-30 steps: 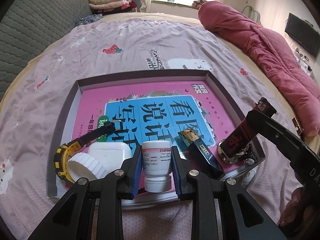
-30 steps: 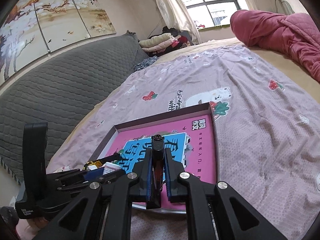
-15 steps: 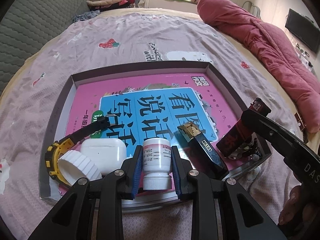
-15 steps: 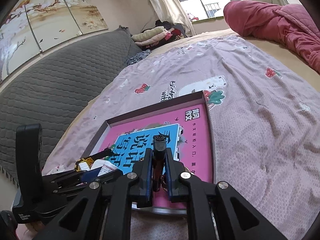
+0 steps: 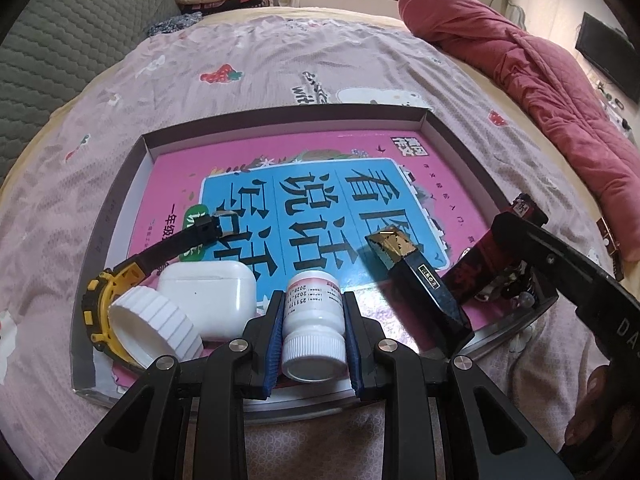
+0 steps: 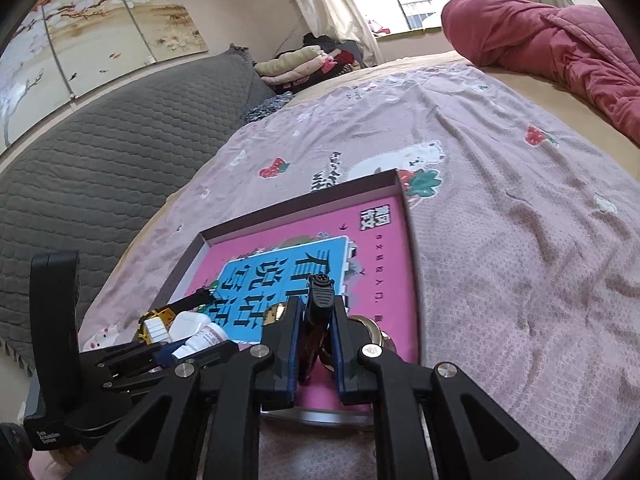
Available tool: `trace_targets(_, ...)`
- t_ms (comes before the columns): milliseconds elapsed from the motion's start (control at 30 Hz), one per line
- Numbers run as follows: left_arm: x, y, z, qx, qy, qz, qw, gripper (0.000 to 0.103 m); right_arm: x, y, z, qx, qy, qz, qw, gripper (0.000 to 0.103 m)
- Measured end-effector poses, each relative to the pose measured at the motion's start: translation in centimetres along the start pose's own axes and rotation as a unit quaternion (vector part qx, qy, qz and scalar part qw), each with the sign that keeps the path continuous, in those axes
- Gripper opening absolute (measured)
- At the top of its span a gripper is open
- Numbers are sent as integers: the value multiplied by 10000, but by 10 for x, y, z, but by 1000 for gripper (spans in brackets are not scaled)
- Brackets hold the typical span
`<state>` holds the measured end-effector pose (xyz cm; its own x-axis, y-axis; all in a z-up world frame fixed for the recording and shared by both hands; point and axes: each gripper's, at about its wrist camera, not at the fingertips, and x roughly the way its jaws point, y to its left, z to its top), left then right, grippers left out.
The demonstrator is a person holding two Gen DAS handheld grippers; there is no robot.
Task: Organize rigid objects
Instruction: 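Set the pill bottle and red lighter in the tray and open both grippers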
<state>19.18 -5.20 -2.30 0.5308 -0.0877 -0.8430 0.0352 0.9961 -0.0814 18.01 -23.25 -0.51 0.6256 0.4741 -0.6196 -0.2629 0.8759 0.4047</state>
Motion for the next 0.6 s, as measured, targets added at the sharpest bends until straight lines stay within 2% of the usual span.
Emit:
trace_targets(333, 2, 2, 0, -55, 2, 57, 10000, 28, 0, -1, 1, -74, 0, -81, 9999, 14)
trace_targets(600, 3, 6, 1, -141, 19, 120, 9998, 28, 0, 7, 1, -351, -5, -357, 9987, 17)
